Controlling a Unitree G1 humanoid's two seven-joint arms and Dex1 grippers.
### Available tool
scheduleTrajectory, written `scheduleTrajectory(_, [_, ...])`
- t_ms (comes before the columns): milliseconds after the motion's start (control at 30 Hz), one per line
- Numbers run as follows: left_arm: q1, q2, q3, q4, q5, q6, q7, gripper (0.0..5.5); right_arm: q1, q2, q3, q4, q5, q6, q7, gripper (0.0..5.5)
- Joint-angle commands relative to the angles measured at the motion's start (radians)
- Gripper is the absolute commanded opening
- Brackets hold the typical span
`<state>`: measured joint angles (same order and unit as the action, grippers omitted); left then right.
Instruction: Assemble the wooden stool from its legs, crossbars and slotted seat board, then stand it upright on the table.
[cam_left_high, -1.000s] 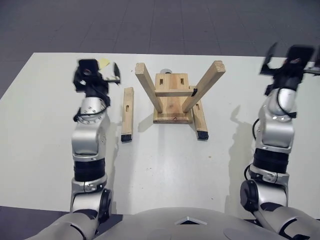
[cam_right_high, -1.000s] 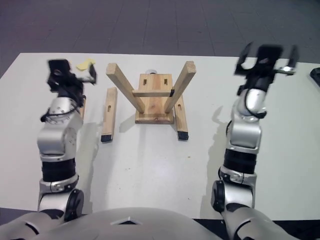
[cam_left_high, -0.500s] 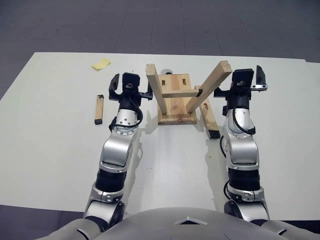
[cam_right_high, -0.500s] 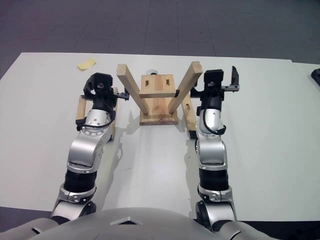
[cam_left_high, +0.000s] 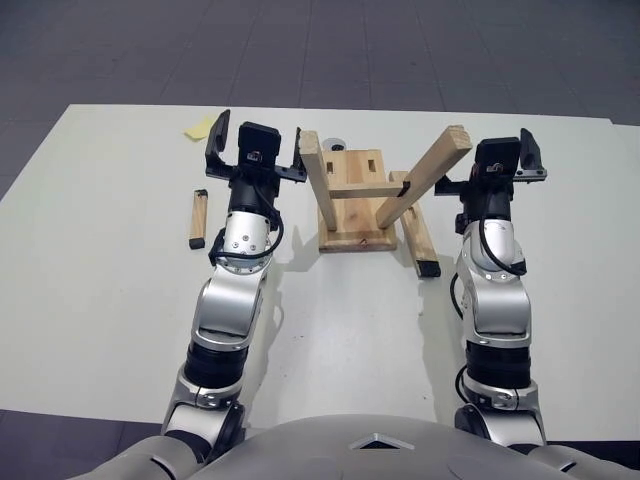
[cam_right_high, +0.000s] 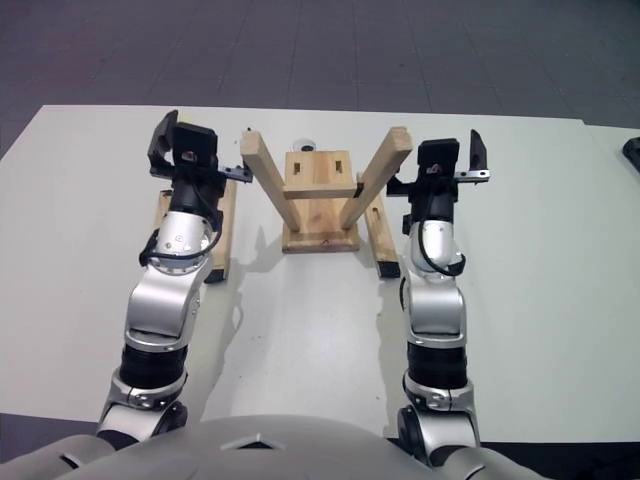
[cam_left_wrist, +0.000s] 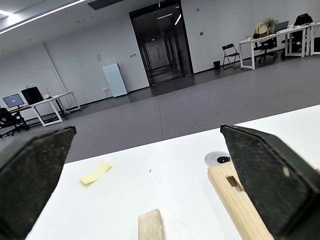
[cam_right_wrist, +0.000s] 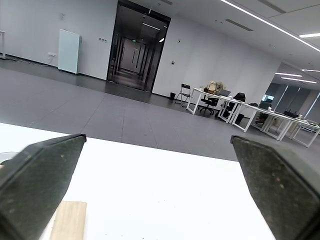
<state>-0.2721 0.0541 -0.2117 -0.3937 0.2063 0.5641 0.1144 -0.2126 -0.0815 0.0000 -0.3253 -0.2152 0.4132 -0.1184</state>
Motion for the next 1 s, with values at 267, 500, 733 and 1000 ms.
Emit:
scheduleTrajectory(267, [-0.001, -0.123, 0.286, 0.013, -0.046, 0.072, 0.165, 5.4, -0.027, -0.01, -0.239, 0.093, -0.039, 0.11, -0.196, 5.39])
scheduleTrajectory(500, [-0.04, -0.057, -0.09, 0.044, -0.039, -0.055, -0.121, 5.4, -0.029, 0.004, 0.143, -0.013, 0.081, -0.103, 0.16, 5.39])
scheduleTrajectory(733, [-0.059, -0.103, 0.045, 0.13, -0.016, 0.023, -0.013, 5.4, -0.039, -0.007, 0.072, 0.124, -0.03, -0.017, 0.034, 5.39])
scheduleTrajectory(1000, [-0.059, -0.051, 0.081, 0.072, 0.002, -0.061, -0.006, 5.4, -0.071, -0.015, -0.061, 0.132, 0.024, -0.024, -0.006, 5.39])
